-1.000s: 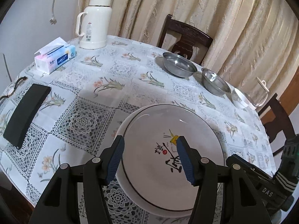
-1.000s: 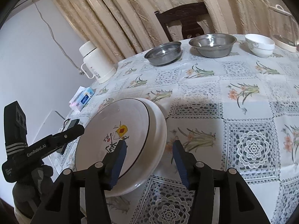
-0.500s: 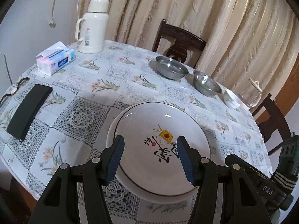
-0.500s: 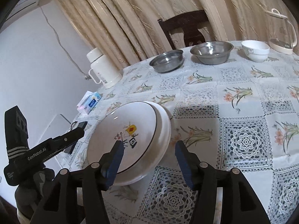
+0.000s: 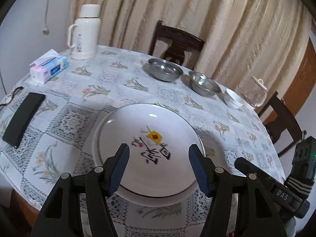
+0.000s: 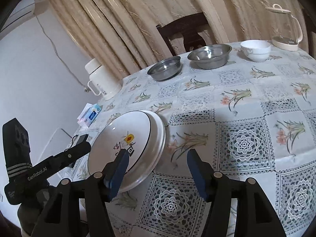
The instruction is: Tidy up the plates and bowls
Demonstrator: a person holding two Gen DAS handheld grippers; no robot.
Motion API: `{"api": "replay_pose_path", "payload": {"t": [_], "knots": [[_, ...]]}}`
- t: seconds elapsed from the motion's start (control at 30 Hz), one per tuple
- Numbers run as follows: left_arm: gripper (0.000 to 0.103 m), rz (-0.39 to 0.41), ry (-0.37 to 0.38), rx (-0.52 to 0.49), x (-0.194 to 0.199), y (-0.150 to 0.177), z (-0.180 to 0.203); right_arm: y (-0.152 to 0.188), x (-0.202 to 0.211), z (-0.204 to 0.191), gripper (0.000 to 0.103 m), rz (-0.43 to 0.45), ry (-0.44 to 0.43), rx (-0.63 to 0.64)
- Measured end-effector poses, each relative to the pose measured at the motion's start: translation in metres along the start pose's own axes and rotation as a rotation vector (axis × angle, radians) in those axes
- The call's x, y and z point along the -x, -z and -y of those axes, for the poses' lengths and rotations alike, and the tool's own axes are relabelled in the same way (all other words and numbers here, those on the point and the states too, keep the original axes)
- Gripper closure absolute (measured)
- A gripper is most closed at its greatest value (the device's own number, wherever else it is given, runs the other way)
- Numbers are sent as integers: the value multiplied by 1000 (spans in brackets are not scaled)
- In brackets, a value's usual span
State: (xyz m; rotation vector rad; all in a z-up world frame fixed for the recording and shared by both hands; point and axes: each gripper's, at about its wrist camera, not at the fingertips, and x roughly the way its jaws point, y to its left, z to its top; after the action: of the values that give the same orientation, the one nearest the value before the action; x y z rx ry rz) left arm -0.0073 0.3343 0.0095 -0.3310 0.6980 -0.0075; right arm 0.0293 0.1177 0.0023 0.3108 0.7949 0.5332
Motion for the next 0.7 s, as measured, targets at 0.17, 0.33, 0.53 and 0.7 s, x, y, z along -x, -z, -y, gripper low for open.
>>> {"api": "replay_pose_path", "payload": {"t": [0.17, 0.33, 0.53, 0.7], "knots": [[40, -7, 17, 12, -5, -1, -2, 1, -3, -5, 38, -2, 5, 15], [40, -19, 25, 34, -9, 0, -10, 2, -10, -6, 38, -21, 9, 11], [40, -21, 20, 52, -6, 3, -16, 3, -18, -12, 38, -43, -6, 26], [40, -17, 25, 53, -6, -1, -14, 1, -14, -3, 38, -32, 8, -1]]}}
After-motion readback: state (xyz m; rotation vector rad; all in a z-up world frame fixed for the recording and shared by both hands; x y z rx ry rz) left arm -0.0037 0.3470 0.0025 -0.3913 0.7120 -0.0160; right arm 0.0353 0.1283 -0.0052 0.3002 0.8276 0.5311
